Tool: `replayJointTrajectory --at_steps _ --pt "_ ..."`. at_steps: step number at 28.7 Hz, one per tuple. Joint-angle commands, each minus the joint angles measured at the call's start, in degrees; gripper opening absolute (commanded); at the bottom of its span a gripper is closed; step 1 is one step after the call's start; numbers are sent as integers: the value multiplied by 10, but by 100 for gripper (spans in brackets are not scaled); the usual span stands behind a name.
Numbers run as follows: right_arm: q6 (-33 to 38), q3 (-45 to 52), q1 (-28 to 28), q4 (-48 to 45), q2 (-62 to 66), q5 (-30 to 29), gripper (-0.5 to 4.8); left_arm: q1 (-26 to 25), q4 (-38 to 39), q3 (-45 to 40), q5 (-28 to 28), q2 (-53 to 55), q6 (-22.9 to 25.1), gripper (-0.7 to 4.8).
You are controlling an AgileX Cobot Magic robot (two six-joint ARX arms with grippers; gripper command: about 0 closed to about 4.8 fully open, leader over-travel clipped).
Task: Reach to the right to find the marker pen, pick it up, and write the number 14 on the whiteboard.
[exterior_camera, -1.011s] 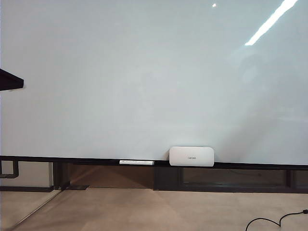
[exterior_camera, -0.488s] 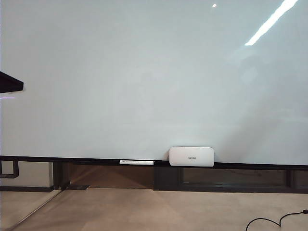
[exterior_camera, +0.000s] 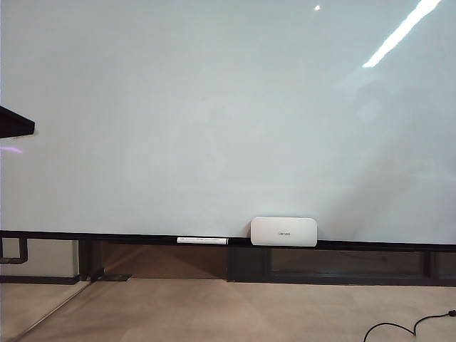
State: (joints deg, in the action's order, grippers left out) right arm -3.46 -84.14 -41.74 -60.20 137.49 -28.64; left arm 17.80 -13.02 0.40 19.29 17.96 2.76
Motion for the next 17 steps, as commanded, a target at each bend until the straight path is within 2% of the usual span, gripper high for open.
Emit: replayJointTrajectory --at_steps 1,6,14,17 --pt "-3 -2 0 -14 -3 3 346 0 -8 2 0 0 -2 -6" --pt "-13 -3 1 -14 -3 3 323 0 -8 2 0 0 -2 -6" --pt "-30 -6 1 -13 -1 7 323 0 -8 2 0 0 -10 -6" --pt "-24 -39 1 -8 18 4 323 0 -8 2 0 0 -13 -6"
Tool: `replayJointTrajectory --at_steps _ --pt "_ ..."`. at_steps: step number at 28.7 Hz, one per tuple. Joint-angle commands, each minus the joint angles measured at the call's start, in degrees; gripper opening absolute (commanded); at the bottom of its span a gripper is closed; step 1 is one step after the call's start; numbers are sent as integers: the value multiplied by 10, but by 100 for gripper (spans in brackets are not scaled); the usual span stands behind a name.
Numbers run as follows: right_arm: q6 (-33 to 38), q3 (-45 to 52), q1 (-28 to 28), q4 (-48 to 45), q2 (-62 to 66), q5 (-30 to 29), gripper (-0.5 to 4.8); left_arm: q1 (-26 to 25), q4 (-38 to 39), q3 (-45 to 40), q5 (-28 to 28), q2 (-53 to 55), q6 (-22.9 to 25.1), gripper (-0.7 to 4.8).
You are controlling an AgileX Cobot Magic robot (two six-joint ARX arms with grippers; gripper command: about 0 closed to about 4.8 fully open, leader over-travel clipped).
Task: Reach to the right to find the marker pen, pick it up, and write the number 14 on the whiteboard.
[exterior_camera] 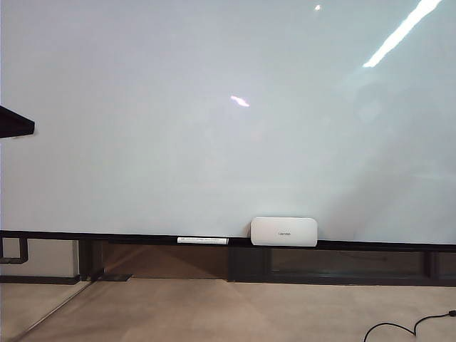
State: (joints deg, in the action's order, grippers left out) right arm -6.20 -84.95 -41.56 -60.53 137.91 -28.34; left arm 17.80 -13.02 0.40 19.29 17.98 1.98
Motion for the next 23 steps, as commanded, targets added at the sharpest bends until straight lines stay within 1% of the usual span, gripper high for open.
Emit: replayJointTrajectory --at_steps 1,5,14,16,19,21,23 --pt "8 -41 0 0 19 1 323 0 -8 2 0 0 -6 -6" --pt "19 -66 0 34 24 -5 323 0 -8 2 0 0 -8 -6" --pt "17 -66 0 27 24 -5 322 0 -8 2 -1 0 -9 -6" --pt "17 -66 0 28 24 -11 294 0 -8 2 -2 0 -9 -6" --pt "17 -66 0 28 24 -16 284 0 -8 2 -2 0 -9 -6" --pt "17 -66 0 28 24 -16 249 0 -8 2 -2 0 -10 -6" --pt "17 -66 0 28 24 -16 236 0 -8 2 -2 0 -9 -6"
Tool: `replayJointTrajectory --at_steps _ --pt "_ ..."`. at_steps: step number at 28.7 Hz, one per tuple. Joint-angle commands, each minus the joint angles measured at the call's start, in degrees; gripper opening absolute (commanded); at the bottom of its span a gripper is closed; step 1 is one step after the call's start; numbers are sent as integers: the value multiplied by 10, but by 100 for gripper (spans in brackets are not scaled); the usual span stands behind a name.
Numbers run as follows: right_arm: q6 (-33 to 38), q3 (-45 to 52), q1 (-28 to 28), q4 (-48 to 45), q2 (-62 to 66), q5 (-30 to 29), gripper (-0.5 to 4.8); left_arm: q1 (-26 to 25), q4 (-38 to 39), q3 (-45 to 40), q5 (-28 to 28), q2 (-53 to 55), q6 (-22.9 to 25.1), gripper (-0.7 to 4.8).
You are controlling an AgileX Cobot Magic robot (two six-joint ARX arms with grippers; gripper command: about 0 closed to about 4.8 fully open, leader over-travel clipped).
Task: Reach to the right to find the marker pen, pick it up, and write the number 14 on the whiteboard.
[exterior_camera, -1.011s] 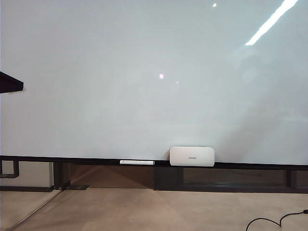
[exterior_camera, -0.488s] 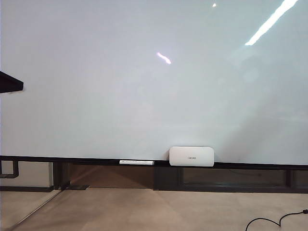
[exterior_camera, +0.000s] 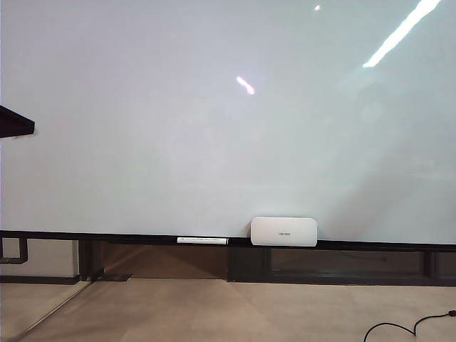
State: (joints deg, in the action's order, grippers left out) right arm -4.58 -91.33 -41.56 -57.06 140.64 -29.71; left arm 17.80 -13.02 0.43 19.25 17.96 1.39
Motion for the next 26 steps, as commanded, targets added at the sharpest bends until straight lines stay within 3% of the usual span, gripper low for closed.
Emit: replayJointTrajectory --at_steps 1,14,18,21,24,26 --pt "1 -2 0 -7 -3 -2 236 0 -8 2 -1 0 -3 -6" --pt "1 -2 0 -6 -3 -3 202 0 -8 2 -1 0 -4 -6" --pt "1 -2 0 -6 -3 -5 114 0 -8 2 -1 0 -4 -6" --pt "1 -2 0 -6 -3 -5 103 0 -8 2 -1 0 -3 -6" --pt "1 -2 0 -3 -3 -4 46 0 -8 2 -1 0 -3 -6" --pt "1 -2 0 0 -3 -5 39 0 -8 2 -1 0 -4 -6"
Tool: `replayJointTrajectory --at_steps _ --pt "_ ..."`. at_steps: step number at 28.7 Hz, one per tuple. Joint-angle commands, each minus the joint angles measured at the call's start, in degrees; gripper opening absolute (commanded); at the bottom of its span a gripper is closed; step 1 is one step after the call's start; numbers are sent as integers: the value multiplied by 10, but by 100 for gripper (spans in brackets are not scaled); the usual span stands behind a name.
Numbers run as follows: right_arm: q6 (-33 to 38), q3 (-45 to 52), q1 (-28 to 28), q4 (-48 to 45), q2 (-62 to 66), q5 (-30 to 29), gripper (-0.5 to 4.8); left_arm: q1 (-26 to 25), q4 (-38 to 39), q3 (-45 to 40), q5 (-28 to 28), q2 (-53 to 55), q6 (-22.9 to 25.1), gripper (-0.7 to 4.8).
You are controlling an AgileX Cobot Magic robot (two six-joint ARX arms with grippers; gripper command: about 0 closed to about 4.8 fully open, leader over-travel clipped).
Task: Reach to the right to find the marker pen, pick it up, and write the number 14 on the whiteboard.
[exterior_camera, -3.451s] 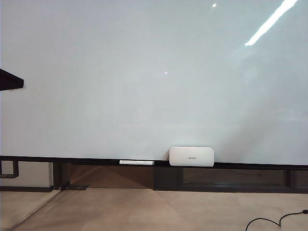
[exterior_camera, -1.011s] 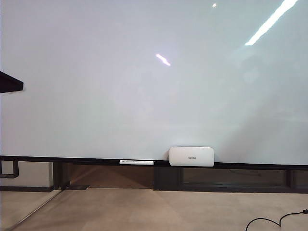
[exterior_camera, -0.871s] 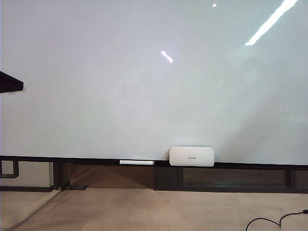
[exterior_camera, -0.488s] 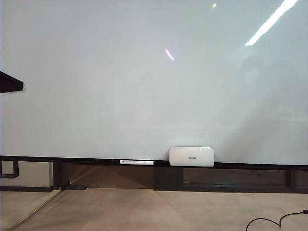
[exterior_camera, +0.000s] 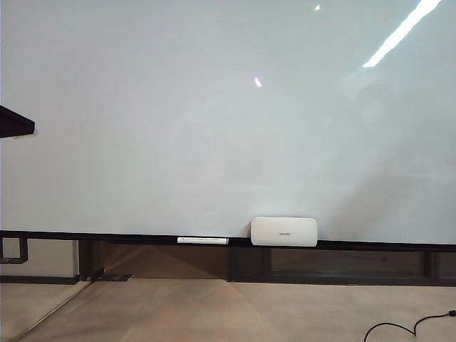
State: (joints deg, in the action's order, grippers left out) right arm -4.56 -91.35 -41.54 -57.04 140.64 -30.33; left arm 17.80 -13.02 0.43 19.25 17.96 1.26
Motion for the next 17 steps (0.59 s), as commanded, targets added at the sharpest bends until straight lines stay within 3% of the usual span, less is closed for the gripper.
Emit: replayJointTrajectory --at_steps 1,3,10,17 --pt "1 -2 0 2 -3 2 32 0 -8 2 -1 0 -2 -6" --pt "1 -2 0 6 -3 2 -1 0 -8 2 0 0 -2 -6" --pt "17 -2 -1 10 -4 2 -1 0 -8 2 2 0 -10 -6" --pt "50 -1 -1 -11 -8 11 -1 0 -10 3 44 0 -19 -6"
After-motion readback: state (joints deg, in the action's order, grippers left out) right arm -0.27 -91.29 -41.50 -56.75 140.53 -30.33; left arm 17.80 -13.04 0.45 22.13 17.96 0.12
